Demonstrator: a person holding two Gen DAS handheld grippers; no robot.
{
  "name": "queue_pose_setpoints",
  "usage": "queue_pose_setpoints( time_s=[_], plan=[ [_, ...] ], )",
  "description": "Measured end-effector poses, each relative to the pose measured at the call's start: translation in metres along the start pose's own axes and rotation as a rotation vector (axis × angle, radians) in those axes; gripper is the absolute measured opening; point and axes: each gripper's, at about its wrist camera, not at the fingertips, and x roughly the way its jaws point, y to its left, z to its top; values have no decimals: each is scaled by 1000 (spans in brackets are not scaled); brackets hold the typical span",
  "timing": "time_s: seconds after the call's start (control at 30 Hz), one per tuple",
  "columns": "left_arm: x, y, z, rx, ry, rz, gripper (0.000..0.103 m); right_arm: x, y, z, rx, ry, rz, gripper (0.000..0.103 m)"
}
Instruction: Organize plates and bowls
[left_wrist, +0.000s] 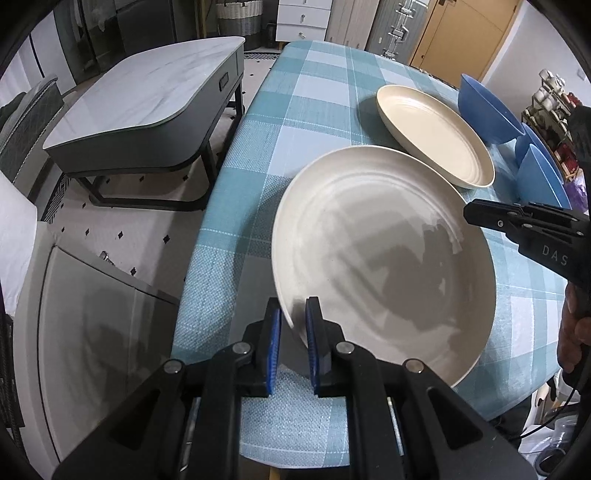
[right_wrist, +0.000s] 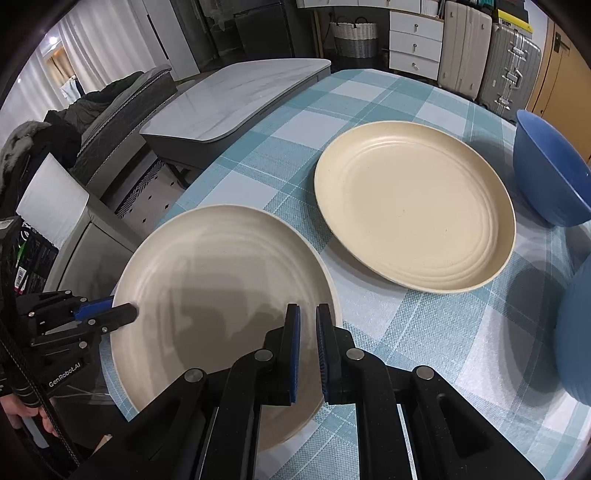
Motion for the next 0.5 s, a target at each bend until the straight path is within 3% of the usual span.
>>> queue_pose_setpoints(
  time_s=[0.13,0.5],
  plan=[
    [5,-2,0,6,-5,-9,18,-2,-6,0,19,-8,-2,9],
    [4,6,4,-43,-4,-89,24,-10,-17,-8,68,-48,14,9]
  ],
)
